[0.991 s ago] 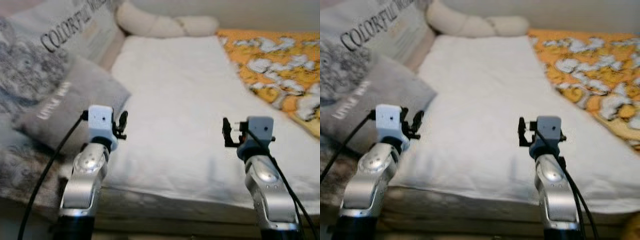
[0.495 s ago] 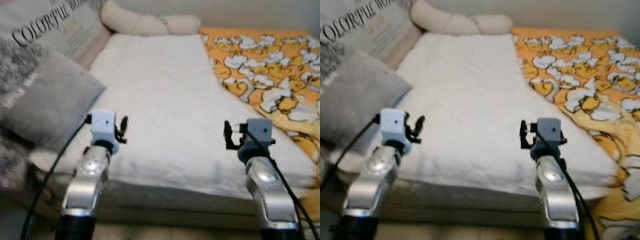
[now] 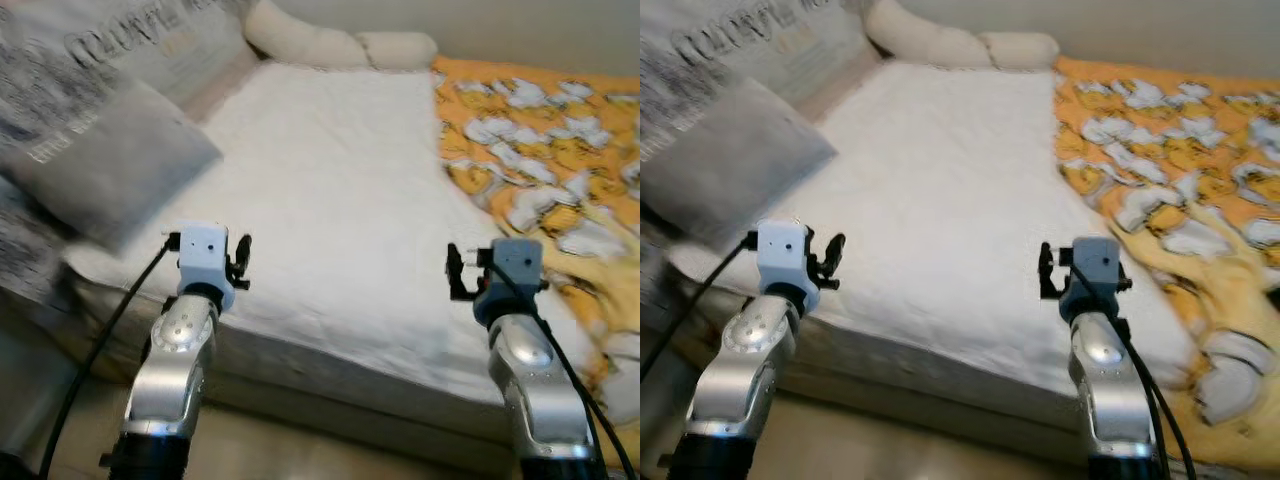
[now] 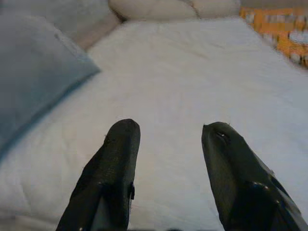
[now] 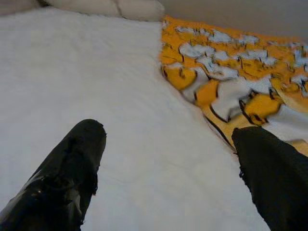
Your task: Clean up the room
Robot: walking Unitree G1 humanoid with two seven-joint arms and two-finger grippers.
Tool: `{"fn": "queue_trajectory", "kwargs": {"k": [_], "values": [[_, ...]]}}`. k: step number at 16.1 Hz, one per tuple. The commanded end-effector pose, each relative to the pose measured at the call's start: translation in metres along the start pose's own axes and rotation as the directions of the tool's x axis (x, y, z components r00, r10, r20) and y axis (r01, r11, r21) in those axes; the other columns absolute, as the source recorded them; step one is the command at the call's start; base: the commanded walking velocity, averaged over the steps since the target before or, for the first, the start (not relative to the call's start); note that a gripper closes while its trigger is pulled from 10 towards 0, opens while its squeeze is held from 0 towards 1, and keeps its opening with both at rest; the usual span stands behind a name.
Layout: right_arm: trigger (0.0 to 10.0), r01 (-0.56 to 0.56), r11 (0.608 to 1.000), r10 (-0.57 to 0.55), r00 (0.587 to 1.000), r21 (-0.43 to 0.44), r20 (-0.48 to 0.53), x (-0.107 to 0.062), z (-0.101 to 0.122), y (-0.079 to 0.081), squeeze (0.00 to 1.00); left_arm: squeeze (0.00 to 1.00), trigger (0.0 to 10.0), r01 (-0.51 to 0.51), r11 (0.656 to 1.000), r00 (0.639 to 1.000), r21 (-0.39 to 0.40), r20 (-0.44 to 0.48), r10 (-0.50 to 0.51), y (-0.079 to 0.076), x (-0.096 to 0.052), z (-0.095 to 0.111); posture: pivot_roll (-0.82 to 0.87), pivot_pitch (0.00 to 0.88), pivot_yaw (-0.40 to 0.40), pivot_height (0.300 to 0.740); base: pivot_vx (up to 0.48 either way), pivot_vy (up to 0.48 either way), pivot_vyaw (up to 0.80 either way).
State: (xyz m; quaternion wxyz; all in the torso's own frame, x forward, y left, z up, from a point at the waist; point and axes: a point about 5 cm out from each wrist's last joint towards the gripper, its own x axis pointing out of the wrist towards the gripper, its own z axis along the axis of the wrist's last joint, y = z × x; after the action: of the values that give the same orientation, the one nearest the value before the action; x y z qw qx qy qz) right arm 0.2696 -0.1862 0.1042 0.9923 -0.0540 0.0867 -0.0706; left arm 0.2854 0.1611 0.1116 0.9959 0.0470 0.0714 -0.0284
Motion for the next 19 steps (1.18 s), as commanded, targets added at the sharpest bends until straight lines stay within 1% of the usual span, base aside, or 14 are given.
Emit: {"fn": "queue_trajectory", "kwargs": {"k": [1,5,9,15,19], "values": [[10.0,0.001,1.0,-0.001,1.0,-0.007,0.019,0.002,0.006,0.0,0.0,0.22,10.0,-0.006,1.0,1.0,0.01,0.016,0.006,0.001,0.001,0.005,-0.06,0.0,0.024,0.74,0.0,-0.439,0.0],[10.0,-0.026,0.999,0.026,1.0,0.02,0.001,0.0,0.002,0.004,0.0,0.21,10.0,-0.009,1.0,1.0,0.014,0.015,0.008,0.001,0.001,0.004,-0.06,0.0,0.026,0.74,0.0,-0.442,0.0],[10.0,-0.045,0.999,0.045,0.999,-0.018,0.0,0.0,0.001,0.006,0.0,0.21,10.0,-0.009,1.0,1.0,0.016,0.011,0.009,0.001,0.001,0.004,-0.06,0.0,0.025,0.74,0.0,-0.441,0.0],[10.0,-0.067,0.997,0.067,0.998,-0.022,-0.004,-0.001,-0.001,0.01,0.0,0.22,10.0,-0.012,1.0,1.0,0.019,0.01,0.012,0.002,0.002,0.003,-0.06,0.0,0.024,0.74,0.0,-0.443,0.0],[10.0,-0.102,0.994,0.101,0.995,-0.049,-0.011,-0.002,-0.002,0.014,0.0,0.22,10.0,-0.011,1.0,1.0,0.022,0.01,0.011,0.003,0.001,0.003,-0.06,0.0,0.026,0.74,0.0,-0.44,0.77]]}}
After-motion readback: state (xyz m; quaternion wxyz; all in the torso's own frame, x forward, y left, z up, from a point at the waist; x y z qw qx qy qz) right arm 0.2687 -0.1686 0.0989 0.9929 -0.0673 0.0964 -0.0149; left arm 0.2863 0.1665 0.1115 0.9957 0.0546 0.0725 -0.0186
